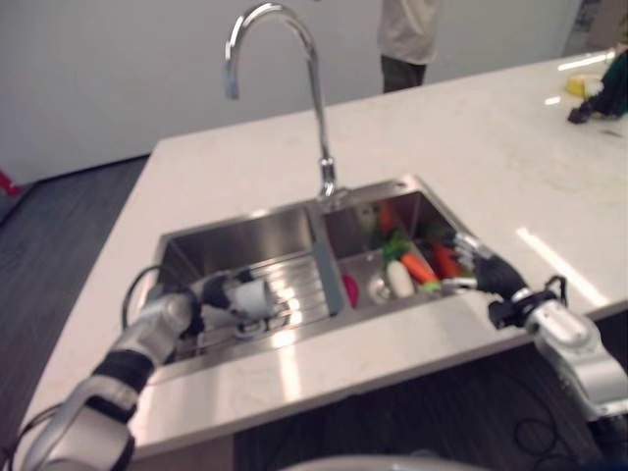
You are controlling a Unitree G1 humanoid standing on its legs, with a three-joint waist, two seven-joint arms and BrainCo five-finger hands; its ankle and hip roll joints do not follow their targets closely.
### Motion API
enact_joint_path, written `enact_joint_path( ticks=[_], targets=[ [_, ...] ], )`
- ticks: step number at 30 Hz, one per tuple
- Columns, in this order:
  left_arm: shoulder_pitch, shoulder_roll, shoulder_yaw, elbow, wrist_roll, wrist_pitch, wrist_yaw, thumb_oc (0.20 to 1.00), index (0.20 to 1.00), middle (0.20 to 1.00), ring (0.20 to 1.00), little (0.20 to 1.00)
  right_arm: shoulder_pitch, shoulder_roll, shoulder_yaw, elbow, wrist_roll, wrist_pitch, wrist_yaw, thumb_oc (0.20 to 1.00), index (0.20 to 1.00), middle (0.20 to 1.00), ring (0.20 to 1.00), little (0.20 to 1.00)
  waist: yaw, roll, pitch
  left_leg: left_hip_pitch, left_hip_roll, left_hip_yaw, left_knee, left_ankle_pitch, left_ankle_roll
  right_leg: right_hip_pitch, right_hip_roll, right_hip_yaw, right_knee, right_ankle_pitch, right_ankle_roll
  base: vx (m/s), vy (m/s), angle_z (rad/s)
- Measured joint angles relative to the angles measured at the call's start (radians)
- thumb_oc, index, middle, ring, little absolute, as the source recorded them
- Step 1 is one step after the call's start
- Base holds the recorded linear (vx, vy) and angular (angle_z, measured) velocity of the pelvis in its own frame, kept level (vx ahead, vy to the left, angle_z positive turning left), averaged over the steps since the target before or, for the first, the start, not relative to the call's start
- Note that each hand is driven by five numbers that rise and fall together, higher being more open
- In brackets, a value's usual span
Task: Place the dishes in the dishwasher.
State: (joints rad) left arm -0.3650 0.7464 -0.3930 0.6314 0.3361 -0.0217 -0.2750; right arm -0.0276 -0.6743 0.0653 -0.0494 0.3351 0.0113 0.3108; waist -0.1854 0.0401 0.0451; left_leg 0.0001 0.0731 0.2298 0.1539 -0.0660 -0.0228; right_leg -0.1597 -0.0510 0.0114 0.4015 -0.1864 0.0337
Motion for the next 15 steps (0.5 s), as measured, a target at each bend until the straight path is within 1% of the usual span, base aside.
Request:
enact_joint_path(
  ticks=[6, 10, 12, 15],
  targets=[
    [0.0, 0.0, 0.002, 0.009, 0.038, -0.002, 0.0, 1.0, 1.0, 1.0, 1.0, 1.0, 0.0, 0.0, 0.0, 0.0, 0.0, 0.0, 0.0, 1.0, 1.0, 1.0, 1.0, 1.0, 0.0, 0.002, -0.001, 0.0, 0.005, 0.0, 0.001, 0.0, 0.0, 0.0, 0.006, 0.0, 0.0, 0.001, -0.001, 0.0, 0.0, 0.0],
    [0.0, -0.001, 0.002, 0.015, 0.038, -0.002, -0.002, 1.0, 1.0, 1.0, 1.0, 1.0, 0.0, 0.0, 0.0, 0.0, 0.0, 0.0, 0.0, 1.0, 1.0, 1.0, 1.0, 1.0, -0.001, 0.004, -0.002, 0.001, 0.006, 0.001, 0.001, 0.0, 0.0, 0.001, 0.007, 0.001, 0.0, 0.001, -0.002, 0.0, 0.0, 0.0],
    [0.0, -0.014, 0.002, 0.017, 0.04, 0.002, -0.001, 1.0, 1.0, 1.0, 1.0, 1.0, 0.0, 0.0, 0.0, 0.0, -0.001, 0.0, 0.0, 1.0, 1.0, 1.0, 1.0, 1.0, 0.0, 0.004, -0.003, 0.001, 0.006, 0.001, 0.002, 0.0, 0.0, 0.002, 0.007, 0.0, 0.0, 0.001, -0.002, 0.0, 0.0, 0.0],
    [0.003, -0.049, -0.002, 0.092, 0.062, 0.005, -0.024, 1.0, 1.0, 1.0, 1.0, 1.0, 0.0, 0.0, 0.001, 0.0, -0.001, 0.0, 0.0, 1.0, 1.0, 1.0, 1.0, 1.0, -0.001, 0.002, -0.003, 0.001, 0.008, 0.001, 0.004, 0.0, 0.0, 0.001, 0.008, 0.0, 0.0, 0.002, -0.003, 0.0, 0.0, 0.0]
  ],
)
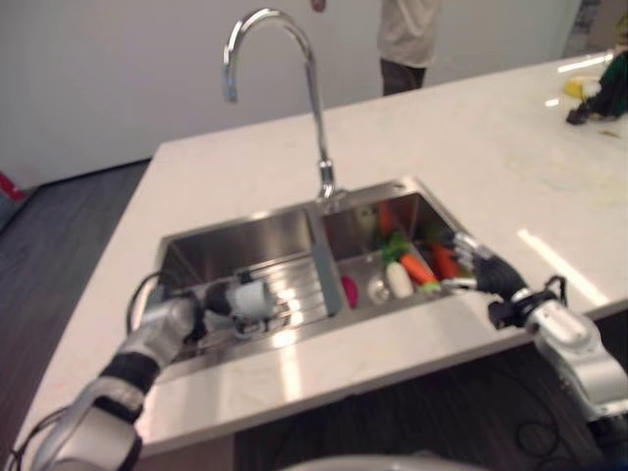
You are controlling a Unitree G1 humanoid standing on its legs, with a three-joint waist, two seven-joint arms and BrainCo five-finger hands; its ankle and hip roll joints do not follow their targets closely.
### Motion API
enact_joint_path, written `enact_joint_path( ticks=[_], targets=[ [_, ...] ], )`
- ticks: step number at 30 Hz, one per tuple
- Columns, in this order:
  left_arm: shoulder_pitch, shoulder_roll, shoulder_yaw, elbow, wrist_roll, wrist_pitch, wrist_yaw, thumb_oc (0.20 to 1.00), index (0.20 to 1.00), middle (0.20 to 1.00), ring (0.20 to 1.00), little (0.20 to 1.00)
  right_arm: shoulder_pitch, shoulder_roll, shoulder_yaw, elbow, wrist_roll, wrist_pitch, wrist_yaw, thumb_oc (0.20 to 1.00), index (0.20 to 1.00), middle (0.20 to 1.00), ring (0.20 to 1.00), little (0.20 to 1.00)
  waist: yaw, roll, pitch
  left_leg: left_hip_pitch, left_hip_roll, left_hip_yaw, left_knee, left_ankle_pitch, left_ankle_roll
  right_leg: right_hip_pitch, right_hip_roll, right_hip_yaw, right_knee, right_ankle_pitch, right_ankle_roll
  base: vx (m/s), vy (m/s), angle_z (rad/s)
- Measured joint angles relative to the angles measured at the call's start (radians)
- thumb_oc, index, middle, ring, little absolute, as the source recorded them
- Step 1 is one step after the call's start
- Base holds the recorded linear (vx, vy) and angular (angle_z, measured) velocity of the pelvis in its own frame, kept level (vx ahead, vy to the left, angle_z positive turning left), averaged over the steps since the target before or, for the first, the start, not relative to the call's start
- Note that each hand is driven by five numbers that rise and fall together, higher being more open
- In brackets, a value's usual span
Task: Place the dishes in the dishwasher.
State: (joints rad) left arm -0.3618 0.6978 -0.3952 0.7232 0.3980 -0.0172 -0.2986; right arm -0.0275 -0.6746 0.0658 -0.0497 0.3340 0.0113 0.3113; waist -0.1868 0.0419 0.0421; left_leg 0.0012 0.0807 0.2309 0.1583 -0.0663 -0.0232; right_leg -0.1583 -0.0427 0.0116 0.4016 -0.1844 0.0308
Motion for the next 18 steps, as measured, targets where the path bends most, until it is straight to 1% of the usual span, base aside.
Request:
enact_joint_path(
  ticks=[11, 18],
  targets=[
    [0.0, -0.023, 0.002, 0.018, 0.02, 0.011, -0.006, 1.0, 1.0, 1.0, 1.0, 1.0, 0.0, 0.0, 0.002, -0.001, -0.001, 0.0, 0.003, 1.0, 1.0, 1.0, 1.0, 1.0, 0.0, -0.001, -0.006, 0.003, 0.0, 0.001, 0.002, 0.0, 0.0, 0.004, 0.0, 0.001, -0.001, 0.0, 0.0, 0.0, 0.0, 0.0],
    [-0.001, -0.03, 0.001, 0.037, 0.026, 0.017, 0.01, 1.0, 1.0, 1.0, 1.0, 1.0, 0.001, 0.0, 0.002, -0.001, -0.004, 0.0, 0.004, 1.0, 1.0, 1.0, 1.0, 1.0, 0.0, -0.012, -0.02, 0.002, 0.0, 0.001, 0.003, -0.002, 0.003, 0.004, 0.0, 0.001, -0.001, 0.001, 0.002, 0.0, 0.0, 0.0]
  ],
)
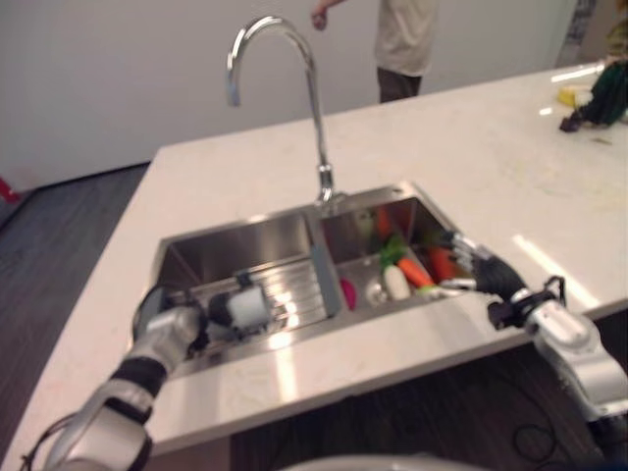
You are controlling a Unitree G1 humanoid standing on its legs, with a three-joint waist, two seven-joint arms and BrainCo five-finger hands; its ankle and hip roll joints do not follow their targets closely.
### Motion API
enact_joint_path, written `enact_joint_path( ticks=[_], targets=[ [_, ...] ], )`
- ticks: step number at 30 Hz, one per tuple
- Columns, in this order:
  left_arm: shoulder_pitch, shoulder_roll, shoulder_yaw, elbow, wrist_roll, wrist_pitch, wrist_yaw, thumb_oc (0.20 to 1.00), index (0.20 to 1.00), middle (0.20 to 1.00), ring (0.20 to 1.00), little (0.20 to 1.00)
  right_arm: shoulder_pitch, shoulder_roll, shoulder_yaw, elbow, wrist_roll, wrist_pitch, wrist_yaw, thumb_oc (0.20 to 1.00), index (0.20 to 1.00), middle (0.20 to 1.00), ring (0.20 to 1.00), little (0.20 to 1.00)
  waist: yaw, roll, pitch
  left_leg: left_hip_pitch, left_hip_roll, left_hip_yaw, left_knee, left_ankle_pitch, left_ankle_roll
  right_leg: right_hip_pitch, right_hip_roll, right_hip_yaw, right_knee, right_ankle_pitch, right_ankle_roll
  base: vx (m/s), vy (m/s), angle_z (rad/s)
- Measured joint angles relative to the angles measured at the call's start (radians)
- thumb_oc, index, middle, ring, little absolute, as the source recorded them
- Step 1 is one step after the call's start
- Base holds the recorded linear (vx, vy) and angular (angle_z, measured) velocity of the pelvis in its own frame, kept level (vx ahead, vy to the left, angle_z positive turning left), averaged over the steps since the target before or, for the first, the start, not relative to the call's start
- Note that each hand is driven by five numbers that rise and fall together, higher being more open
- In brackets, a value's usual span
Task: Place the dishes in the dishwasher.
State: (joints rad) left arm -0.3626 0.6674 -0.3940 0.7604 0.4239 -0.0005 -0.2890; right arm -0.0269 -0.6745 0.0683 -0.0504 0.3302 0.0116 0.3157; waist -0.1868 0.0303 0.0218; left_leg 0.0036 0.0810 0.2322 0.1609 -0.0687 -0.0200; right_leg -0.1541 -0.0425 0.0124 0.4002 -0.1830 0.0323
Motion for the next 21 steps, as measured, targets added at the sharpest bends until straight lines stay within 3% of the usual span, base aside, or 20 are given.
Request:
enact_joint_path(
  ticks=[9, 10, 11, 12, 17, 21],
  targets=[
    [-0.008, -0.072, 0.023, 0.119, 0.02, 0.027, 0.062, 1.0, 1.0, 1.0, 1.0, 1.0, 0.001, 0.0, 0.001, 0.0, -0.017, 0.0, 0.003, 1.0, 1.0, 1.0, 1.0, 1.0, -0.001, 0.011, -0.027, -0.001, 0.002, 0.001, -0.001, -0.005, 0.003, 0.002, 0.001, 0.0, -0.005, 0.003, 0.003, 0.0, 0.0, 0.0],
    [-0.013, -0.077, 0.022, 0.134, 0.02, 0.029, 0.067, 0.52, 0.52, 0.52, 0.52, 0.52, 0.001, 0.0, 0.001, 0.0, -0.017, 0.0, 0.003, 1.0, 1.0, 1.0, 1.0, 1.0, -0.002, 0.012, -0.029, -0.001, 0.002, 0.001, -0.001, -0.006, 0.003, 0.002, 0.001, 0.0, -0.005, 0.003, 0.003, 0.0, 0.0, 0.0],
    [-0.015, -0.089, 0.022, 0.161, 0.02, 0.029, 0.079, 0.398, 0.398, 0.398, 0.398, 0.398, 0.001, 0.0, 0.001, 0.0, -0.017, 0.0, 0.004, 1.0, 1.0, 1.0, 1.0, 1.0, -0.002, 0.014, -0.03, 0.0, 0.002, 0.002, -0.001, -0.01, -0.004, 0.002, 0.001, 0.0, -0.006, 0.003, 0.003, 0.0, 0.0, 0.0],
    [-0.026, -0.106, 0.027, 0.194, 0.02, 0.029, 0.109, 0.2, 0.2, 0.2, 0.2, 0.2, 0.001, 0.0, 0.002, -0.002, -0.017, 0.0, 0.005, 1.0, 1.0, 1.0, 1.0, 1.0, -0.002, 0.018, -0.034, -0.001, 0.002, 0.002, 0.0, -0.011, -0.006, 0.002, 0.001, 0.001, -0.007, 0.002, 0.002, 0.0, 0.0, 0.0],
    [-0.028, -0.157, 0.042, 0.316, 0.091, 0.037, 0.346, 0.2, 0.2, 0.2, 0.2, 0.2, 0.011, 0.0, 0.004, -0.009, -0.018, -0.007, 0.006, 1.0, 1.0, 1.0, 1.0, 1.0, -0.002, 0.012, -0.049, -0.004, 0.008, 0.014, -0.001, -0.011, -0.007, -0.003, 0.001, 0.002, -0.008, 0.0, -0.004, -0.01, -0.03, -0.1],
    [-0.024, -0.176, 0.041, 0.331, 0.19, 0.103, 0.47, 0.2, 0.2, 0.2, 0.2, 0.2, 0.048, 0.0, 0.008, -0.01, -0.026, -0.024, 0.002, 1.0, 1.0, 1.0, 1.0, 1.0, -0.002, 0.006, -0.056, -0.005, 0.012, 0.023, -0.001, -0.011, -0.007, -0.006, 0.002, 0.0, -0.011, 0.004, 0.001, -0.01, -0.015, -0.06]
  ],
)
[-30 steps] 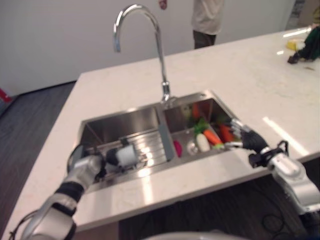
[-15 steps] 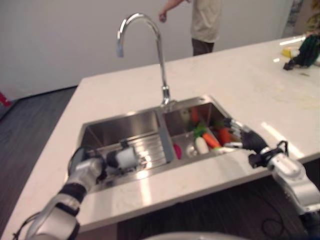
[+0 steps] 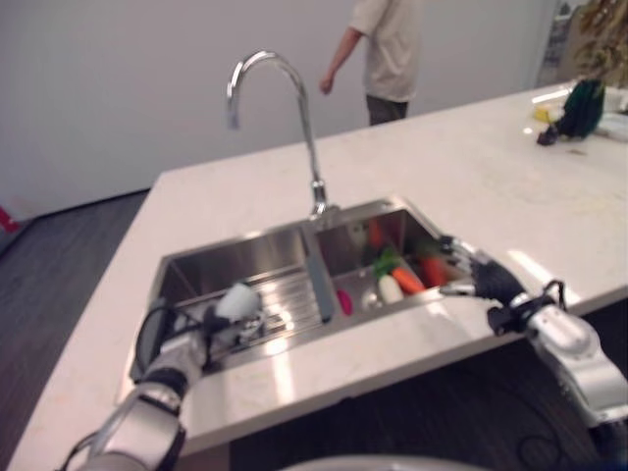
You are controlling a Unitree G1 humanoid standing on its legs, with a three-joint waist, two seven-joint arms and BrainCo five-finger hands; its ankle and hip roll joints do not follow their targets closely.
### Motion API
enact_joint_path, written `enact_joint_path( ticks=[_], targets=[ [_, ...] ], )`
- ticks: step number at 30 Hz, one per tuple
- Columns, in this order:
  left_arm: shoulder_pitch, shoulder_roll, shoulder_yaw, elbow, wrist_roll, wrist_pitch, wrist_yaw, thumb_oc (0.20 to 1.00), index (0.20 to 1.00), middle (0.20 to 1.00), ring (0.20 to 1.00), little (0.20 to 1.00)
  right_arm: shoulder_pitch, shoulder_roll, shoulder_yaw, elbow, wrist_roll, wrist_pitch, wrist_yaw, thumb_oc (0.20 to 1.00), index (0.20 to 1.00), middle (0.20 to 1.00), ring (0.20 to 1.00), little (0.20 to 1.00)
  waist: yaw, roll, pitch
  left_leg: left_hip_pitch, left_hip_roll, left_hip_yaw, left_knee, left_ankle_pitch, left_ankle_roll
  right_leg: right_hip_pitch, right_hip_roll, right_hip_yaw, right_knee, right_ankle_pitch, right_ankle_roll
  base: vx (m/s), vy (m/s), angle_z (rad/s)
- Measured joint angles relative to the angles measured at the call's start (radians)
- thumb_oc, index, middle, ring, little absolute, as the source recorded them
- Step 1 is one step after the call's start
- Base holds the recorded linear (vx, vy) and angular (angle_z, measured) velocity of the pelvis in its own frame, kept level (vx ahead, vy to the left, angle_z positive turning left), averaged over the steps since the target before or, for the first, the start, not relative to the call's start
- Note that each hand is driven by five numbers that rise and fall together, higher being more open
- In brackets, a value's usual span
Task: Place the dishes in the dishwasher.
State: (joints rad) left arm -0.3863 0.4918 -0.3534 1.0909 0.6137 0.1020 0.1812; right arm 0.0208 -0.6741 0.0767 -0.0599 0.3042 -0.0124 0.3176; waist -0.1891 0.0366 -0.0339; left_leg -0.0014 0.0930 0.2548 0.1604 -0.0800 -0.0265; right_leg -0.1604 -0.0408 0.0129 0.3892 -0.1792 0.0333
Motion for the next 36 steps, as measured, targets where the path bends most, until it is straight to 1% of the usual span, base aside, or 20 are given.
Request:
enact_joint_path(
  ticks=[2, 3, 7, 13, 14, 15, 18, 19, 21, 23, 24, 25, 26, 28, 29, 33, 36],
  targets=[
    [0.0, -0.001, 0.0, 0.0, 0.0, 0.013, 0.024, 0.2, 0.2, 0.2, 0.2, 0.2, 0.006, 0.0, 0.006, 0.0, -0.01, -0.001, 0.0, 1.0, 1.0, 1.0, 1.0, 1.0, 0.0, -0.002, -0.001, 0.0, 0.0, 0.0, 0.0, 0.0, 0.0, 0.001, 0.0, -0.001, -0.002, 0.002, 0.002, 0.0, 0.0, 0.0],
    [0.0, 0.005, -0.001, 0.0, 0.0, 0.014, 0.033, 0.2, 0.2, 0.2, 0.2, 0.2, 0.006, 0.0, 0.01, 0.0, -0.01, -0.001, -0.001, 1.0, 1.0, 1.0, 1.0, 1.0, 0.0, -0.004, -0.003, 0.0, 0.0, 0.0, 0.0, 0.0, 0.001, 0.002, 0.0, -0.002, -0.002, 0.009, 0.013, 0.0, -0.009, 0.03],
    [0.002, 0.008, -0.002, -0.003, -0.005, -0.004, 0.058, 0.2, 0.2, 0.2, 0.2, 0.2, 0.006, 0.0, 0.03, 0.0, -0.01, -0.003, -0.004, 1.0, 1.0, 1.0, 1.0, 1.0, 0.001, -0.01, -0.008, 0.001, 0.0, -0.002, 0.001, -0.002, 0.006, 0.014, -0.001, -0.004, -0.008, 0.009, 0.012, 0.0, -0.005, 0.02],
    [0.048, 0.04, 0.008, -0.101, -0.068, -0.086, 0.104, 0.2, 0.2, 0.2, 0.2, 0.2, 0.006, 0.001, 0.031, 0.0, -0.023, -0.004, -0.011, 1.0, 1.0, 1.0, 1.0, 1.0, 0.004, -0.01, -0.007, -0.001, -0.005, -0.005, 0.001, -0.003, 0.008, 0.015, -0.005, -0.006, -0.01, 0.009, 0.012, -0.01, -0.001, 0.01],
    [0.06, 0.044, 0.012, -0.127, -0.085, -0.095, 0.115, 0.2, 0.2, 0.2, 0.2, 0.2, 0.006, 0.001, 0.032, 0.0, -0.023, -0.004, -0.014, 1.0, 1.0, 1.0, 1.0, 1.0, 0.004, -0.011, -0.007, -0.003, -0.006, -0.008, 0.001, -0.003, 0.008, 0.014, -0.006, -0.009, -0.01, 0.009, 0.012, -0.05, -0.005, 0.16],
    [0.073, 0.045, 0.04, -0.17, -0.091, -0.119, 0.122, 0.2, 0.2, 0.2, 0.2, 0.2, 0.006, 0.001, 0.031, -0.001, -0.028, -0.004, -0.029, 1.0, 1.0, 1.0, 1.0, 1.0, 0.005, -0.014, -0.004, -0.019, -0.008, -0.021, 0.008, -0.003, 0.008, 0.008, -0.011, -0.022, -0.01, 0.009, 0.012, -0.05, -0.007, 0.22],
    [0.112, 0.066, 0.052, -0.278, -0.116, -0.137, 0.123, 0.2, 0.2, 0.2, 0.2, 0.2, 0.006, 0.001, 0.03, -0.001, -0.029, -0.006, -0.046, 1.0, 1.0, 1.0, 1.0, 1.0, 0.018, -0.02, 0.004, -0.035, -0.009, -0.027, 0.016, -0.004, 0.009, -0.002, -0.014, -0.025, -0.005, 0.009, 0.012, -0.02, -0.001, 0.09],
    [0.14, 0.076, 0.059, -0.341, -0.128, -0.147, 0.122, 0.2, 0.2, 0.2, 0.2, 0.2, 0.006, 0.001, 0.027, -0.003, -0.029, -0.006, -0.052, 1.0, 1.0, 1.0, 1.0, 1.0, 0.026, -0.024, 0.015, -0.035, -0.009, -0.027, 0.017, -0.004, 0.009, -0.003, -0.014, -0.025, -0.004, 0.008, 0.011, 0.0, 0.0, 0.0],
    [0.165, 0.084, 0.075, -0.425, -0.136, -0.153, 0.122, 0.2, 0.2, 0.2, 0.2, 0.2, 0.006, 0.001, 0.016, -0.012, -0.029, -0.007, -0.054, 1.0, 1.0, 1.0, 1.0, 1.0, 0.037, -0.024, 0.035, -0.035, -0.011, -0.028, 0.017, -0.004, 0.009, -0.002, -0.017, -0.027, -0.003, 0.008, 0.011, -0.01, -0.003, 0.02],
    [0.221, 0.125, 0.091, -0.575, -0.167, -0.159, 0.12, 0.2, 0.2, 0.2, 0.2, 0.2, 0.006, 0.004, -0.012, -0.028, -0.029, -0.012, -0.061, 1.0, 1.0, 1.0, 1.0, 1.0, 0.051, -0.034, 0.075, -0.038, -0.013, -0.037, 0.018, -0.004, 0.008, -0.001, -0.019, -0.031, -0.001, 0.008, 0.011, -0.01, -0.004, 0.14],
    [0.244, 0.134, 0.103, -0.616, -0.183, -0.164, 0.12, 0.2, 0.2, 0.2, 0.2, 0.2, 0.006, 0.004, -0.021, -0.03, -0.029, -0.017, -0.074, 1.0, 1.0, 1.0, 1.0, 1.0, 0.06, -0.036, 0.085, -0.051, -0.016, -0.055, 0.023, -0.004, 0.009, -0.003, -0.022, -0.045, -0.004, 0.006, 0.011, -0.02, -0.02, 0.28],
    [0.256, 0.136, 0.136, -0.633, -0.187, -0.164, 0.119, 0.2, 0.2, 0.2, 0.2, 0.2, 0.003, 0.009, -0.023, -0.031, -0.029, -0.017, -0.074, 1.0, 1.0, 1.0, 1.0, 1.0, 0.074, -0.036, 0.092, -0.051, -0.017, -0.059, 0.026, -0.003, 0.008, 0.0, -0.022, -0.053, -0.003, 0.004, 0.01, -0.01, -0.021, 0.24],
    [0.286, 0.142, 0.196, -0.698, -0.202, -0.165, 0.12, 0.2, 0.2, 0.2, 0.2, 0.2, 0.003, 0.017, -0.035, -0.038, -0.029, -0.017, -0.075, 1.0, 1.0, 1.0, 1.0, 1.0, 0.078, -0.041, 0.102, -0.051, -0.017, -0.063, 0.026, -0.003, 0.008, 0.002, -0.022, -0.054, -0.003, 0.003, 0.008, -0.01, -0.028, 0.16],
    [0.296, 0.143, 0.276, -0.767, -0.218, -0.175, 0.134, 0.2, 0.2, 0.2, 0.2, 0.2, 0.004, 0.044, -0.06, -0.041, -0.029, -0.017, -0.084, 1.0, 1.0, 1.0, 1.0, 1.0, 0.086, -0.046, 0.11, -0.048, -0.022, -0.079, 0.025, -0.001, 0.004, 0.012, -0.024, -0.072, -0.004, 0.002, 0.003, 0.0, -0.017, 0.23],
    [0.295, 0.145, 0.288, -0.779, -0.234, -0.175, 0.139, 0.2, 0.2, 0.2, 0.2, 0.2, 0.004, 0.05, -0.057, -0.049, -0.029, -0.017, -0.083, 1.0, 1.0, 1.0, 1.0, 1.0, 0.088, -0.045, 0.11, -0.044, -0.023, -0.081, 0.026, -0.001, 0.004, 0.018, -0.029, -0.078, -0.003, -0.002, -0.001, 0.01, -0.02, 0.21],
    [0.302, 0.145, 0.33, -0.844, -0.288, -0.177, 0.14, 0.2, 0.2, 0.2, 0.2, 0.2, 0.003, 0.075, -0.058, -0.07, -0.03, -0.014, -0.084, 1.0, 1.0, 1.0, 1.0, 1.0, 0.116, -0.042, 0.111, -0.048, -0.026, -0.088, 0.025, -0.001, 0.004, 0.019, -0.037, -0.084, -0.004, -0.005, 0.001, 0.0, -0.03, 0.07],
    [0.308, 0.141, 0.367, -0.897, -0.339, -0.191, 0.14, 0.2, 0.2, 0.2, 0.2, 0.2, 0.004, 0.089, -0.058, -0.071, -0.049, -0.008, -0.084, 1.0, 1.0, 1.0, 1.0, 1.0, 0.118, -0.041, 0.111, -0.05, -0.03, -0.108, 0.025, -0.001, 0.005, 0.032, -0.039, -0.099, -0.005, -0.006, 0.002, 0.0, -0.044, 0.13]
  ],
)
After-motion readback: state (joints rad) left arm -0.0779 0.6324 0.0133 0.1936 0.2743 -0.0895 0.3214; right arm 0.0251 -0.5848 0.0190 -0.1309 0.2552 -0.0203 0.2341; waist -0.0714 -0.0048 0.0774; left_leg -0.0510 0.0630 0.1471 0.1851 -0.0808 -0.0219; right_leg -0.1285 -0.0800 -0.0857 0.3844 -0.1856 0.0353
